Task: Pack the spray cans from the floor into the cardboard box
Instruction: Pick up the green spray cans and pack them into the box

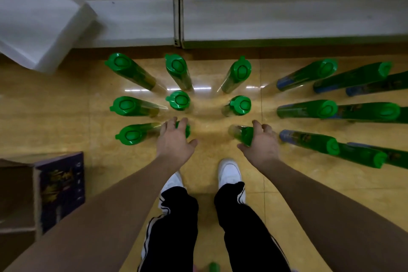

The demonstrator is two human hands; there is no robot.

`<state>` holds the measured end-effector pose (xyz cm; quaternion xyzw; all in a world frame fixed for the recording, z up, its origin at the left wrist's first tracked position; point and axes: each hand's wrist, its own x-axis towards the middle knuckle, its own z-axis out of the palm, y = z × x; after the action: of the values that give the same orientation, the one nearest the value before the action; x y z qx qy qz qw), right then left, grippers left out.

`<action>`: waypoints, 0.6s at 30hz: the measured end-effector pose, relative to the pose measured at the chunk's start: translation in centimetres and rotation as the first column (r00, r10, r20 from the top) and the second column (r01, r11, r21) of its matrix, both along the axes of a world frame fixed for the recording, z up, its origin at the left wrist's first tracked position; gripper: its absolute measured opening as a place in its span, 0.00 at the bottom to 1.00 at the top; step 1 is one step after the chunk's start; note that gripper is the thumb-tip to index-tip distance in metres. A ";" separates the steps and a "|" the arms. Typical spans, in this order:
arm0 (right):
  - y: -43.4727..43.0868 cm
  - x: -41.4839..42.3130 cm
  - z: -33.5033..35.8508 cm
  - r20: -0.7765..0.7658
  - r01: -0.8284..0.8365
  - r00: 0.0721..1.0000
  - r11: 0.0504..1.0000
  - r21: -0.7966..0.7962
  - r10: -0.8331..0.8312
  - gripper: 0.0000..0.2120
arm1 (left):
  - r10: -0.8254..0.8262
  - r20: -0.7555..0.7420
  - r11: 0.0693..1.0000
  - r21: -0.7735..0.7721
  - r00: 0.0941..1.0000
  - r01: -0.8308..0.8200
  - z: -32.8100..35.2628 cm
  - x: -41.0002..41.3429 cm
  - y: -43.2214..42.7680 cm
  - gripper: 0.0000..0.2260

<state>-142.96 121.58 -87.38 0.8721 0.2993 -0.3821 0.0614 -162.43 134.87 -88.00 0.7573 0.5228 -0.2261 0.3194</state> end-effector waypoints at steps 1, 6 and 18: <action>0.0 0.0 -1.0 0.003 -0.021 1.000 1.000 0.008 0.021 0.40 | -0.012 -0.007 1.000 0.014 1.000 0.012 -1.0 0.0 0.0 0.33; -0.7 0.1 -4.8 0.027 -0.056 0.998 0.995 0.078 0.054 0.40 | 0.019 0.004 0.998 0.052 1.000 -0.019 -4.5 0.1 0.2 0.30; -0.9 -0.8 -6.6 0.080 0.006 0.997 0.978 0.211 -0.023 0.25 | 0.024 0.030 0.985 0.171 0.999 -0.029 -6.3 0.2 0.0 0.23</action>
<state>-143.75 120.73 -93.98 0.8907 0.3291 -0.3128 -0.0216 -162.24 134.84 -94.27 0.7780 0.5458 -0.1657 0.2632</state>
